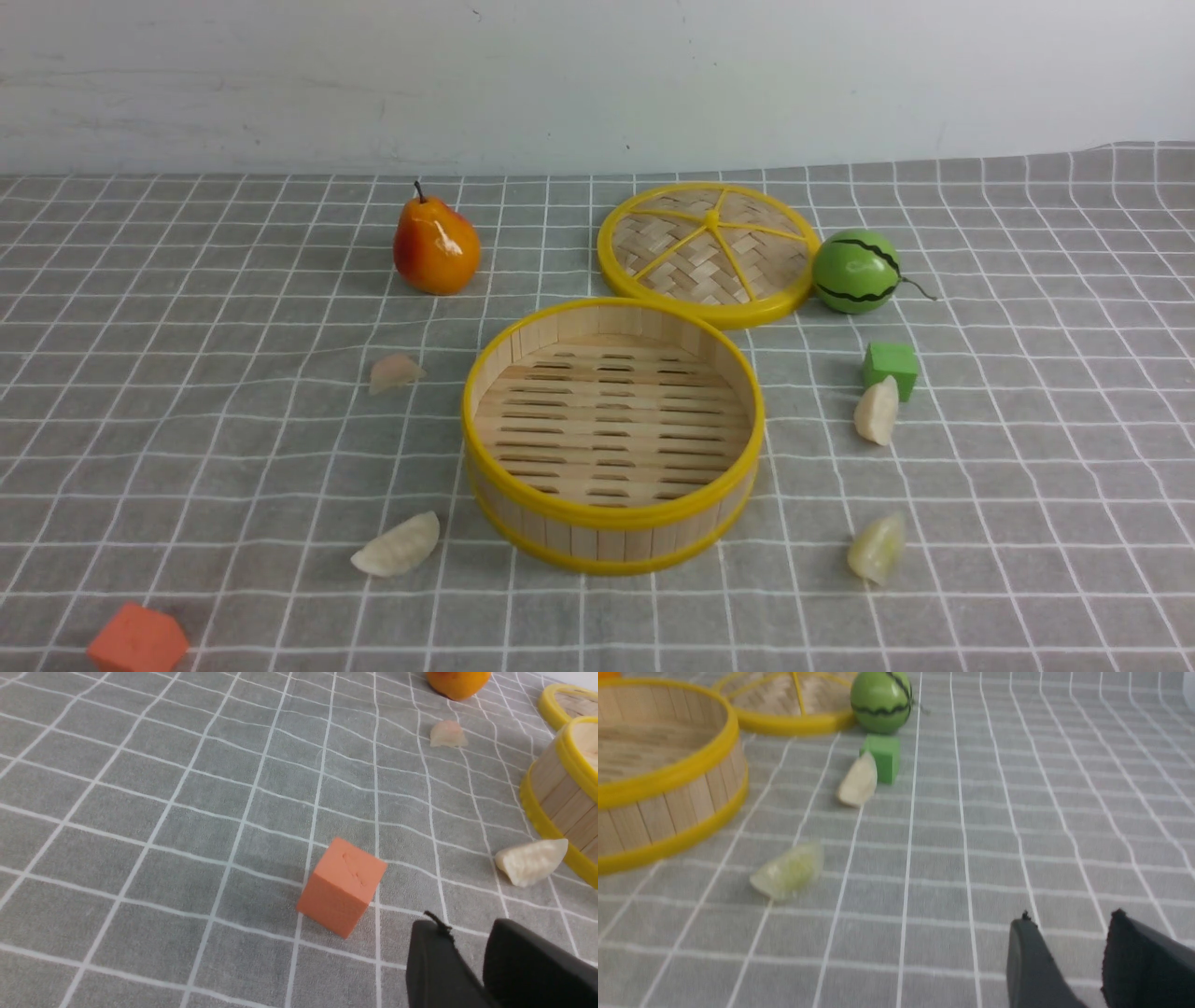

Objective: Put the dumplings into the steamer on the table with the grey tablecloth.
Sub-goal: 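Reach for and grasp a dumpling on the table with the left gripper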

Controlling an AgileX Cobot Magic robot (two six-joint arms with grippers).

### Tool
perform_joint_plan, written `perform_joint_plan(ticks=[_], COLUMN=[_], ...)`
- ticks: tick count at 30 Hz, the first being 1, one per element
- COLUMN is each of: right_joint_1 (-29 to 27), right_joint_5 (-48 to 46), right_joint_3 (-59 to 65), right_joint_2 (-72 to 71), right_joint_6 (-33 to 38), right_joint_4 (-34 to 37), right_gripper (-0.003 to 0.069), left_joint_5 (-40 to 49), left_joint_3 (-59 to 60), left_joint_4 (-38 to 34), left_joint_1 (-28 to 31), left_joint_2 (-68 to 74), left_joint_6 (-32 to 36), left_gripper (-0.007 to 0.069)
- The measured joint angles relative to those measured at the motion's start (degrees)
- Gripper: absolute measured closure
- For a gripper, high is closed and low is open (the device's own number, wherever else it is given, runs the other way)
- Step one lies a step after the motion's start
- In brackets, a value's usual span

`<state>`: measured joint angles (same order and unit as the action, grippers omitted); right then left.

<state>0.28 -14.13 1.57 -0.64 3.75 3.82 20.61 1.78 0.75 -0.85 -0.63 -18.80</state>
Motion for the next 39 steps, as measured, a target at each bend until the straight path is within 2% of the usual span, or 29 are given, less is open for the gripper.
perform_joint_plan(ticks=[5, 6, 9, 12, 14, 16, 18, 21, 22, 24, 25, 28, 31, 35, 39], right_joint_1=[0.0, 0.0, 0.0, 0.0, 0.0, 0.0, 0.0, 0.0, 0.0, 0.0, 0.0, 0.0, 0.0, 0.0, 0.0], right_joint_5=[11.67, 17.51, 25.42, 34.0, 38.03, 39.94, 40.24, 39.16, 38.67, 36.25, 34.49, 26.91, 17.47, 4.02, -7.67], right_joint_3=[0.0, 0.0, 0.0, 0.0, 0.0, 0.0, -0.52, -4.07, -5.55, -10.25, -11.74, -15.93, -18.67, -22.28, -25.9], right_joint_2=[0.0, 0.0, 0.0, 0.0, 0.0, 0.0, 0.0, 1.65, 2.92, 6.57, 8.14, 14.79, 20.78, 29.46, 34.89], right_joint_6=[0.0, -0.24, -1.99, -6.35, -10.99, -15.09, -18.03, -19.13, -19.06, -17.67, -16.78, -12.41, -9.39, -8.32, -7.12], right_joint_4=[0.0, 0.0, 0.0, 0.25, 1.09, 1.92, 2.53, 2.57, 2.24, 1.0, 0.53, -0.05, -0.05, -0.11, -0.11], right_gripper=[0.0419, 0.0419, 0.0419, 0.0419, 0.0419, 0.0419, 0.0423, 0.0489, 0.0524, 0.0638, 0.0659, 0.0673, 0.0669, 0.0666, 0.0664], left_joint_5=[-9.74, -14.64, -23.85, -32.91, -39.32, -44.88, -46.56, -42.32, -40.3, -34.32, -31.73, -26.61, -21.56, -7.92, 6.05], left_joint_3=[0.0, 0.0, 0.0, 0.0, 0.0, 0.0, -1.51, -9.13, -12.1, -21.12, -23.86, -31.38, -36.58, -44.01, -50.55], left_joint_4=[0.0, 0.0, -0.75, -2.18, -3.9, -5.11, -5.92, -5.5, -4.78, -0.75, 0.55, 4.16, 5.44, 4.96, 1.7], left_joint_1=[0.0, 0.0, 0.0, 0.0, 0.0, 0.0, 0.0, 0.0, 0.0, 0.0, 0.0, 0.0, 0.0, 0.0, 0.0], left_joint_2=[0.0, 0.0, 0.0, 0.0, 0.0, 0.0, 0.0, 2.56, 4.77, 11.32, 14.01, 24.38, 35.04, 49.16, 58.58], left_joint_6=[0.0, 0.0, -1.34, -6.26, -12.92, -17.51, -20.54, -20.61, -19.51, -15.76, -14.44, -11.2, -10.56, -9.87, -4.23], left_gripper=[0.0452, 0.0449, 0.0445, 0.0442, 0.0442, 0.0442, 0.0445, 0.0482, 0.0501, 0.0564, 0.0585, 0.0638, 0.0638, 0.0638, 0.0638])
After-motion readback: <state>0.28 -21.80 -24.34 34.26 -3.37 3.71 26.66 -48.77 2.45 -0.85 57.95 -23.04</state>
